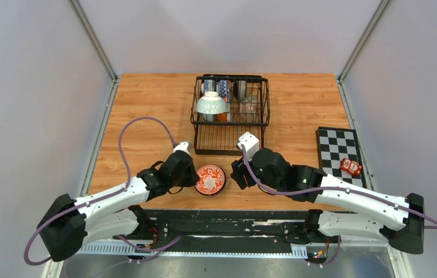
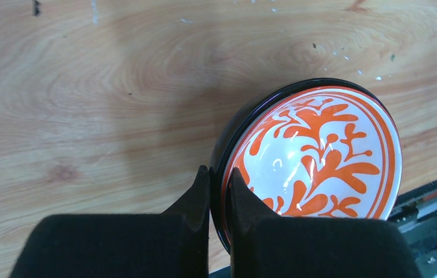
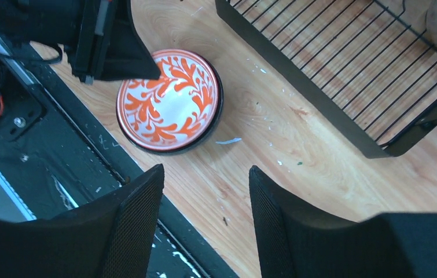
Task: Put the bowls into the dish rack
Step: Pick up the bowl from the center of the board.
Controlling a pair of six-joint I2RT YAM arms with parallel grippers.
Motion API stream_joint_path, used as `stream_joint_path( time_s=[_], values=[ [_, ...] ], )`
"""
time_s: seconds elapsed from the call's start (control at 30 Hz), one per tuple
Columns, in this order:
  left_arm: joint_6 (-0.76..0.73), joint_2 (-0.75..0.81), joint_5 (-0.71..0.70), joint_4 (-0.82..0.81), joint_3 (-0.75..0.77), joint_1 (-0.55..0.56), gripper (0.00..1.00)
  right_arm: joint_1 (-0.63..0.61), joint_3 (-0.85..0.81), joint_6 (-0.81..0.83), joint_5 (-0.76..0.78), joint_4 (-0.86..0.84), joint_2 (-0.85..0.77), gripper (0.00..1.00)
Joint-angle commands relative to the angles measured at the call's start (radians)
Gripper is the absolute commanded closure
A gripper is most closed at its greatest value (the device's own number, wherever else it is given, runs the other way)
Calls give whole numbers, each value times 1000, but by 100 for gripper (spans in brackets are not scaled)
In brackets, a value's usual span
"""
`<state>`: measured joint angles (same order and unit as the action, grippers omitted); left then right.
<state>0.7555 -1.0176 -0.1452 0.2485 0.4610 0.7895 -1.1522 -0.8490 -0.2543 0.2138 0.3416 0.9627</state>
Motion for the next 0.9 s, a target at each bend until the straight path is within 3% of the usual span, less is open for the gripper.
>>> stream_joint_path(
  time_s=[0.0,0.23,0.87],
  values=[
    [68,15,38,-136,-25,47,100,-10,2,-161,43,28,20,43],
    [92,13,33,-188,-42,86,100,-10,-33,-264,38,87,119,48],
    [110,42,-1,-203,-56,132,100,-10,-60,-404,-45,34,293,52]
  ],
)
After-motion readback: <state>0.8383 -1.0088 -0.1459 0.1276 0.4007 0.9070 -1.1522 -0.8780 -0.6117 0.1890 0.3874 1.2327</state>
